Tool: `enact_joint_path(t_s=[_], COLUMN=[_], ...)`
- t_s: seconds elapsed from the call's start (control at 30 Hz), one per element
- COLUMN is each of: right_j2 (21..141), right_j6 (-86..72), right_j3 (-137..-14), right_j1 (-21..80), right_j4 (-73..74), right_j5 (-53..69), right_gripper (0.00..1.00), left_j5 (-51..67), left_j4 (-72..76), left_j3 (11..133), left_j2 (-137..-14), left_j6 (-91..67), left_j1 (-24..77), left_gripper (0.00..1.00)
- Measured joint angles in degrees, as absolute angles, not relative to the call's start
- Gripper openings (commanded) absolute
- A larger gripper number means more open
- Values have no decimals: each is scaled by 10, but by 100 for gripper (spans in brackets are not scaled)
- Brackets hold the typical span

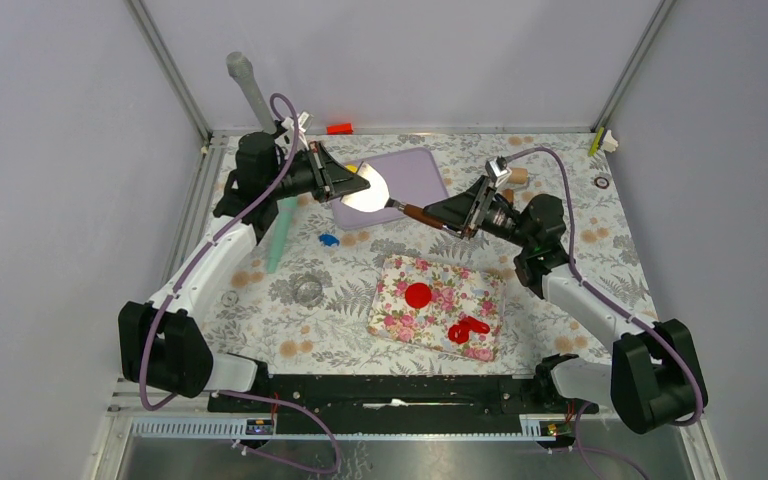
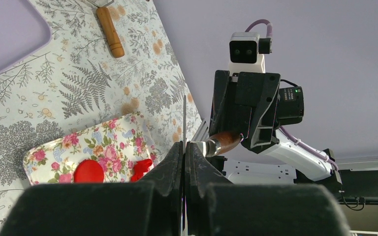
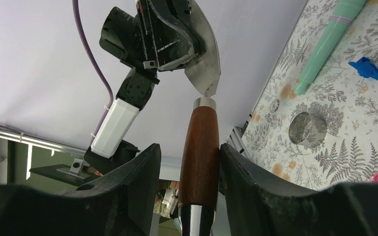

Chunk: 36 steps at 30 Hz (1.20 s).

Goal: Roll out the dumpling wrappers from the dough
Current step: Scoop the dumpling wrapper from the work surface.

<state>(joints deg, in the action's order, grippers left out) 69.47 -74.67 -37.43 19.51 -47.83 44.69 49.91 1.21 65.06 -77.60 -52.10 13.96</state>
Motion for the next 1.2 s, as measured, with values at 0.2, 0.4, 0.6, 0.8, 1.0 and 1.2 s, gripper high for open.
enact_joint_path(t_s=[0.2, 0.4, 0.6, 0.8, 1.0, 1.2], right_j2=[705, 708, 708, 708, 708, 708], right_j6=[-745, -743, -737, -735, -736, -736], right_j3=[-374, -374, -374, -373, -367, -364], right_j1=[203, 207, 211, 213, 213, 213], right_j4=[-479, -476, -460, -454, -459, -462], right_j5=[451, 451, 451, 451, 452, 458], right_gripper=[56, 65, 63, 63, 63, 63], left_j5=[497, 490, 481, 479, 475, 473], left_j4=[-9, -30, -65, -74, -74, -63], left_j3=[651, 653, 665, 666, 666, 666], left_j2=[-778, -778, -778, -778, -778, -778], left_j6=[-514, -501, -478, -475, -476, -485], left_j1=[140, 140, 140, 140, 140, 140], left_gripper=[0, 0, 0, 0, 0, 0])
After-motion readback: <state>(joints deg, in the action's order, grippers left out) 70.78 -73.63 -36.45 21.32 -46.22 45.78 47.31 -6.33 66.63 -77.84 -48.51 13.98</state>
